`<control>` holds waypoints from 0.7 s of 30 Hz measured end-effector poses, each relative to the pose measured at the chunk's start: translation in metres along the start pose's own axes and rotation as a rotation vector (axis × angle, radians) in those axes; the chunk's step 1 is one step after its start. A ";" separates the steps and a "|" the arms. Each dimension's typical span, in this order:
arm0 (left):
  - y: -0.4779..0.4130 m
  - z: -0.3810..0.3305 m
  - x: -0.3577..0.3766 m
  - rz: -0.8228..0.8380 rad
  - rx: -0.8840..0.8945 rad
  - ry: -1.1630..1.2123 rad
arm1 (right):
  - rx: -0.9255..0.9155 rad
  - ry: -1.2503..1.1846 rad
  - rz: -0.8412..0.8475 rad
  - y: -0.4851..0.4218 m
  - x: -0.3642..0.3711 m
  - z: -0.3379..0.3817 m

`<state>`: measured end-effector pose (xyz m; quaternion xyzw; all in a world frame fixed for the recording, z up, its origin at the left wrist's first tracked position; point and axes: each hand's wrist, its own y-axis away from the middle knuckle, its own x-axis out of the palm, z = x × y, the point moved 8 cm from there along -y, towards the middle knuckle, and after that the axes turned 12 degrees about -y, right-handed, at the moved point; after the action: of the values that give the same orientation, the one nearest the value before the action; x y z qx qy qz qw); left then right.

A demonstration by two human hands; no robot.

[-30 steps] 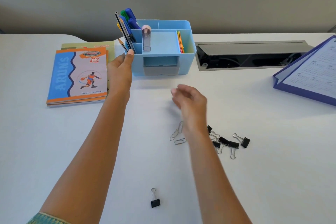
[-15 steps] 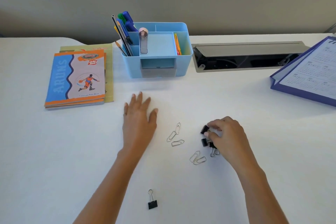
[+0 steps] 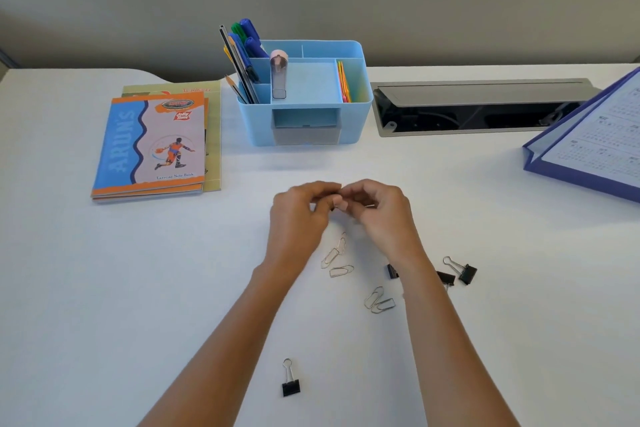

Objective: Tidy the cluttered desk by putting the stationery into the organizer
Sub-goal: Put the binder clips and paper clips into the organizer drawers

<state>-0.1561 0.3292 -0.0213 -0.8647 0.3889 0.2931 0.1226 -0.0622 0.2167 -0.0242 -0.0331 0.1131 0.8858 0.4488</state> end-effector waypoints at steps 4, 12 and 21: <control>-0.012 -0.009 -0.036 -0.182 0.025 0.049 | -0.040 0.006 -0.081 0.005 -0.023 0.006; -0.047 -0.037 -0.118 -0.591 0.247 -0.110 | 0.000 0.780 0.254 0.060 -0.056 -0.022; -0.066 -0.066 -0.081 -0.348 0.430 -0.466 | -0.061 0.659 0.141 0.057 -0.056 -0.019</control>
<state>-0.1224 0.3930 0.0798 -0.7823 0.2503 0.3687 0.4352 -0.0757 0.1355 -0.0237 -0.3232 0.2275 0.8594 0.3244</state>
